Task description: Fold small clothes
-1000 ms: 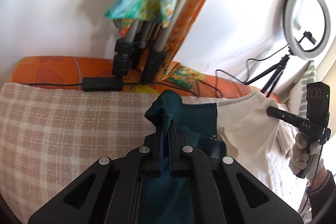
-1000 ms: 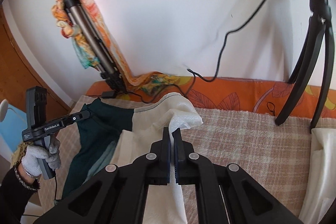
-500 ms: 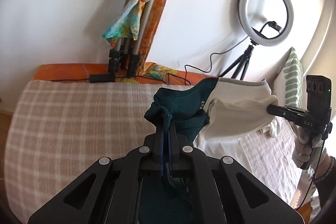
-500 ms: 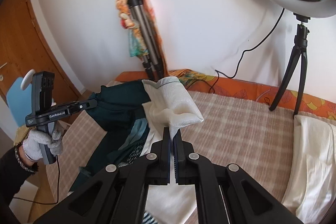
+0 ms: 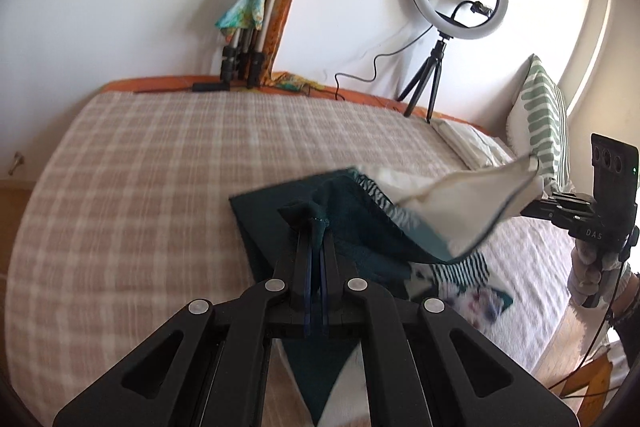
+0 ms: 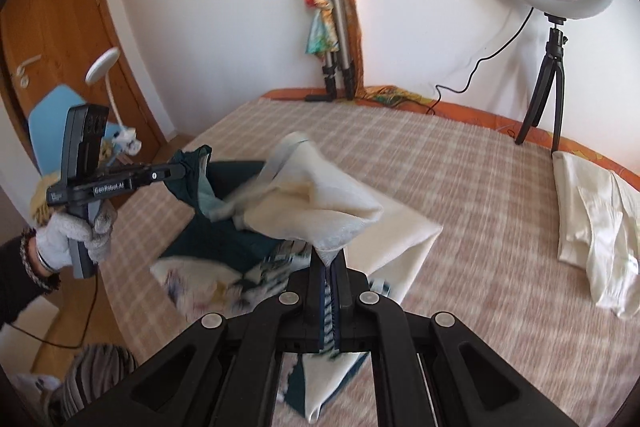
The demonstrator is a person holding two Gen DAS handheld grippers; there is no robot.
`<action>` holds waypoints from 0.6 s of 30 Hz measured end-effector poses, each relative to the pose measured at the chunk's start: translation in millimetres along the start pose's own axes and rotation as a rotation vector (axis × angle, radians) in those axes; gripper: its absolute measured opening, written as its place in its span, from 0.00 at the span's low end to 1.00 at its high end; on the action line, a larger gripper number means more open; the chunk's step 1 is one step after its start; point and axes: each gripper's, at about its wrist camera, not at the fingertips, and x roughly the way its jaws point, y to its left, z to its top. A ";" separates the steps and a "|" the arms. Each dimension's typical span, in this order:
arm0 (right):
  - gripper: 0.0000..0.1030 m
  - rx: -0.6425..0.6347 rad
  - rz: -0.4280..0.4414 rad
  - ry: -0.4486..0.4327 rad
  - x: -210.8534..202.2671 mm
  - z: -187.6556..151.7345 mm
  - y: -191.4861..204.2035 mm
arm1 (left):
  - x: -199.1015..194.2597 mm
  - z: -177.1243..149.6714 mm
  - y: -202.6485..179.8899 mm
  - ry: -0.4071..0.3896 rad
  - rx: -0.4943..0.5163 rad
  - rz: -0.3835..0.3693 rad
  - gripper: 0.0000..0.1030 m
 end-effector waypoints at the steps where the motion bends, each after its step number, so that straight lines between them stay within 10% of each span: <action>1: 0.00 -0.016 -0.014 0.006 -0.8 -8.8 5.2 | -3.3 -9.0 0.7 -0.002 -0.004 0.001 0.02; 15: 0.04 -0.055 -0.148 0.071 -16.0 -76.5 7.0 | -36.4 -79.4 -12.4 0.097 0.131 0.023 0.10; 18: 0.20 -0.023 -0.153 0.076 -28.4 -84.9 -2.0 | -54.9 -82.3 -10.1 0.078 0.142 0.029 0.18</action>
